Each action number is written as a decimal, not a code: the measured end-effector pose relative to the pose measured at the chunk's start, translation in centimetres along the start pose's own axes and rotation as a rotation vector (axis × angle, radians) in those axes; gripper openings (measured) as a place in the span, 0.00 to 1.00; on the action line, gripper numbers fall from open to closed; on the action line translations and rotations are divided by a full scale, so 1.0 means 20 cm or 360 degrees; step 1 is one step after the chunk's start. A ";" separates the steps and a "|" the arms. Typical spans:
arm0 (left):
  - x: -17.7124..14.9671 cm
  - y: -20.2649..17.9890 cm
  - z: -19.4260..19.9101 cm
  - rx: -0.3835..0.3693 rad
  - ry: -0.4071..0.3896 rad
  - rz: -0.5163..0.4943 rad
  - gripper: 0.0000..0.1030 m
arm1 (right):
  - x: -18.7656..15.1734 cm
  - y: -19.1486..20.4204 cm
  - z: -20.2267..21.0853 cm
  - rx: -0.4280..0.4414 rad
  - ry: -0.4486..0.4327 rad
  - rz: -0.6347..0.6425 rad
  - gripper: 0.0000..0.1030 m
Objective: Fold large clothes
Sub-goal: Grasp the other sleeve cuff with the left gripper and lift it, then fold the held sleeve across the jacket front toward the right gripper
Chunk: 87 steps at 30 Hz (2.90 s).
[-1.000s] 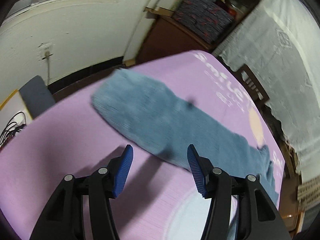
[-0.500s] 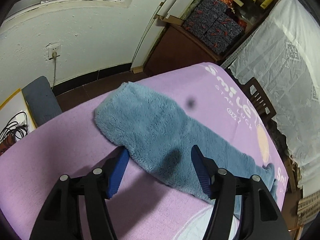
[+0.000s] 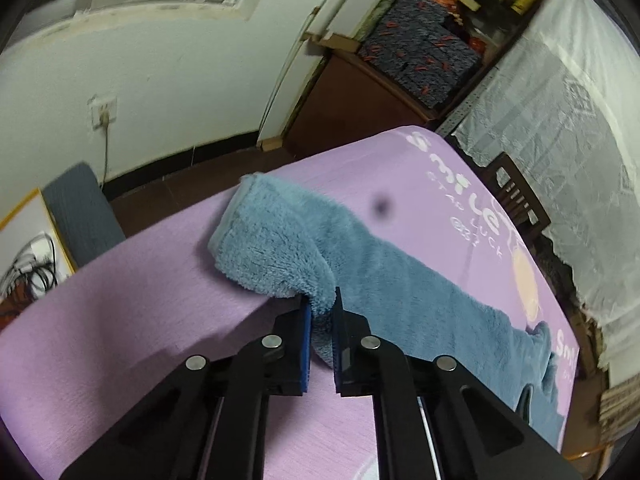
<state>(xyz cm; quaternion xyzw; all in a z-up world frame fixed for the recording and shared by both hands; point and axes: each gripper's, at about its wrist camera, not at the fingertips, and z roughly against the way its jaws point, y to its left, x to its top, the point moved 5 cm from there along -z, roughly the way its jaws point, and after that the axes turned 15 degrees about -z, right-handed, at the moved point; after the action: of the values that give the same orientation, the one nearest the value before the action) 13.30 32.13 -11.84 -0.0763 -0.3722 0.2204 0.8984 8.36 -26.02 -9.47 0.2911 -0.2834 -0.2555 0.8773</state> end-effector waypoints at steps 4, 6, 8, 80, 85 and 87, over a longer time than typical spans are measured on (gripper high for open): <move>0.01 -0.14 0.04 0.0033 -0.0023 -0.0166 0.08 | 0.01 0.00 0.00 -0.0008 -0.0010 -0.0005 0.43; 0.02 -0.22 0.06 0.0070 -0.0032 -0.0264 0.08 | 0.02 -0.01 0.01 -0.0016 -0.0021 -0.0010 0.43; 0.03 -0.29 0.08 0.0071 -0.0042 -0.0317 0.08 | 0.02 -0.01 0.01 -0.0019 -0.0029 -0.0017 0.43; -0.48 -1.00 -0.10 -0.0231 0.0194 -0.1021 0.73 | 0.10 0.33 -0.41 0.0092 0.0283 -0.0063 0.44; -0.49 -1.03 -0.10 -0.0191 0.0154 -0.1116 0.74 | 0.10 0.35 -0.55 0.0017 0.0292 -0.0057 0.35; -0.48 -1.05 -0.12 -0.0167 0.0157 -0.1140 0.75 | 0.11 0.38 -0.55 0.0042 0.0285 -0.0022 0.10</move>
<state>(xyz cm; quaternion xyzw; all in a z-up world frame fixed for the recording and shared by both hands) 16.09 9.17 -13.45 0.0024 -0.3423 -0.1315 0.9303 19.14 -18.14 -11.08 0.3263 -0.2050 -0.2308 0.8934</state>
